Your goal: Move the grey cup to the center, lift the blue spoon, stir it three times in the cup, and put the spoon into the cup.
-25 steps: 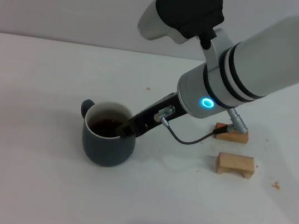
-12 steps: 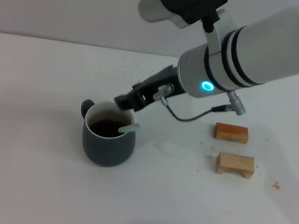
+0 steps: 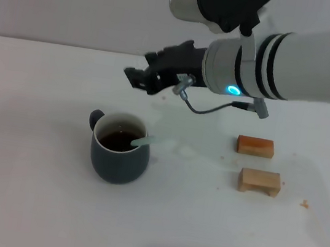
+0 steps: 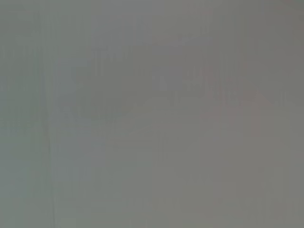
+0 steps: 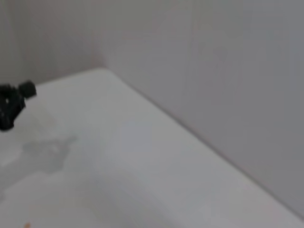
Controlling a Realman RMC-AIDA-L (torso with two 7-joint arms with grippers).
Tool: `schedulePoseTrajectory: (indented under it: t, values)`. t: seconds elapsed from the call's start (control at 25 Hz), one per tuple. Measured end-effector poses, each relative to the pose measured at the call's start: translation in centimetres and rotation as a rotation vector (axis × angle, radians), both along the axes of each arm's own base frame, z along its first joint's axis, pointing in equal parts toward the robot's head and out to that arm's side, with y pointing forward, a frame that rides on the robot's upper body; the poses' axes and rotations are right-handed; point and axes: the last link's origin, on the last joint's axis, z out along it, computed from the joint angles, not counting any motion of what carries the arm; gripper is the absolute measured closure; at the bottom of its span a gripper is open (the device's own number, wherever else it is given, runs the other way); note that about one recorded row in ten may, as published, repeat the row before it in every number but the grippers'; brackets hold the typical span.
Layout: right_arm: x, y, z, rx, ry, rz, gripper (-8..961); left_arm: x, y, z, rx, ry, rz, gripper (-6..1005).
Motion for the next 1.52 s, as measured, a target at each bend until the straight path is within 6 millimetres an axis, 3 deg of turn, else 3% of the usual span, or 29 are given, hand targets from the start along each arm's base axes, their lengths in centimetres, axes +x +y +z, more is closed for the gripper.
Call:
schedulePoseTrajectory:
  t: [0.24, 0.44, 0.52, 0.84, 1.12, 1.52]
  values:
    - [1.4, -1.2, 1.1, 0.174, 0.123, 0.107, 508, -0.1, 0.0, -0.1, -0.004, -0.003, 0.003, 998]
    - [4.1, -1.5, 2.3, 0.318, 0.187, 0.093, 508, -0.1, -0.1, -0.2, -0.006, -0.006, 0.006, 999]
    - [6.1, -1.8, 2.9, 0.412, 0.214, 0.075, 508, -0.1, -0.1, -0.3, -0.007, -0.008, 0.008, 999]
    - [10.2, -2.6, 3.8, 0.531, 0.231, -0.003, 508, -0.2, -0.2, -0.5, -0.013, -0.013, 0.014, 999]
    - [15.6, -3.6, 4.5, 0.640, 0.205, -0.117, 508, -0.3, -0.2, -0.8, -0.021, -0.023, 0.025, 999]
    - [20.0, -4.4, 4.9, 0.710, 0.156, -0.202, 508, 0.1, 0.3, -0.8, -0.022, -0.028, 0.015, 998]
